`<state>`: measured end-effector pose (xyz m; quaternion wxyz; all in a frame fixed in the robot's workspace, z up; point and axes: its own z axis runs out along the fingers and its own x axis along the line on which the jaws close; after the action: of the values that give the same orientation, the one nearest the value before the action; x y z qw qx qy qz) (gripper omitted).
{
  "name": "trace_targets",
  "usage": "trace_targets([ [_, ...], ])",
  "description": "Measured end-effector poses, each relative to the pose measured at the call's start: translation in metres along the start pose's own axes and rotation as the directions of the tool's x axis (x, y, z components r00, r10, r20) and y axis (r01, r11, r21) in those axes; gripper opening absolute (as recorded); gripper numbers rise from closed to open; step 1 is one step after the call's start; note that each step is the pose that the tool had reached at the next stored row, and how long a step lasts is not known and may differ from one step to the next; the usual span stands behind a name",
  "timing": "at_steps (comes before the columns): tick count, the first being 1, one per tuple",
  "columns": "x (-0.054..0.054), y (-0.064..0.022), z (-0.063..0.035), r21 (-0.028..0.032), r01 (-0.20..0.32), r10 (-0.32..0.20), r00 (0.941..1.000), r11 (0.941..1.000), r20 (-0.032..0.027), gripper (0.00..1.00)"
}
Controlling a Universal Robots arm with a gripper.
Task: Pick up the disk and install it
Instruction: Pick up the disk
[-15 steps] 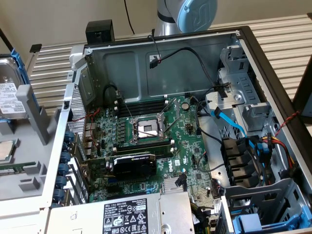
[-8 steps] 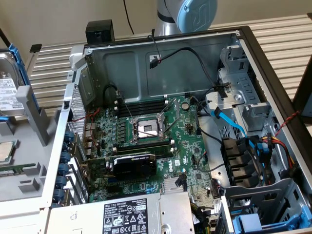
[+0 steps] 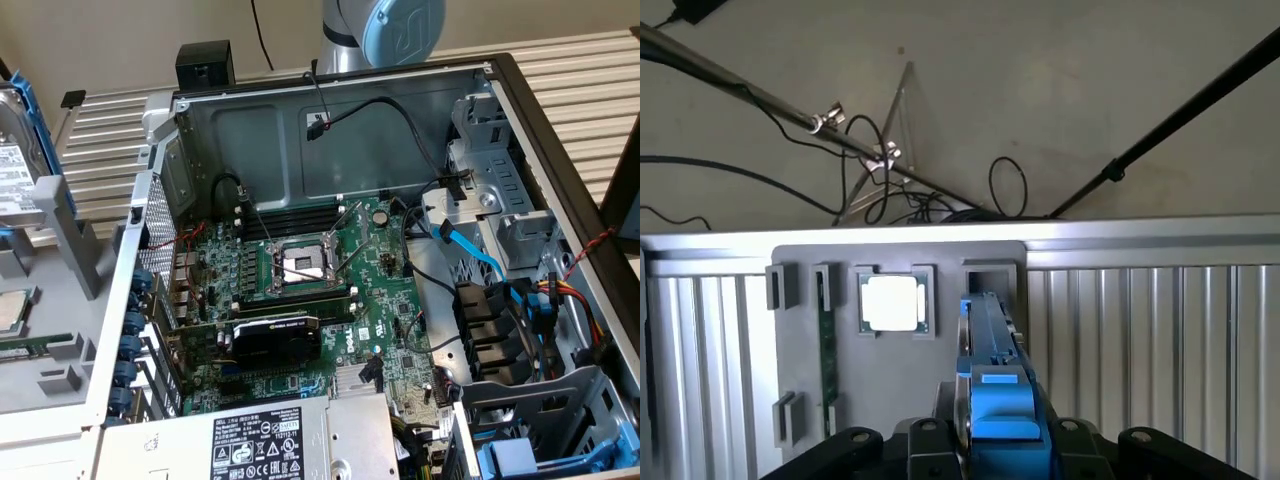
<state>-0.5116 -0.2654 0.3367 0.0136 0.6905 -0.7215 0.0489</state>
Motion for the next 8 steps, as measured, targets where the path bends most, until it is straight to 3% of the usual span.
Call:
trace_targets([
  [8,0.001,-0.0016,-0.0185,0.0122,0.004,-0.004,1.0,0.9999,-0.0019,0.37],
])
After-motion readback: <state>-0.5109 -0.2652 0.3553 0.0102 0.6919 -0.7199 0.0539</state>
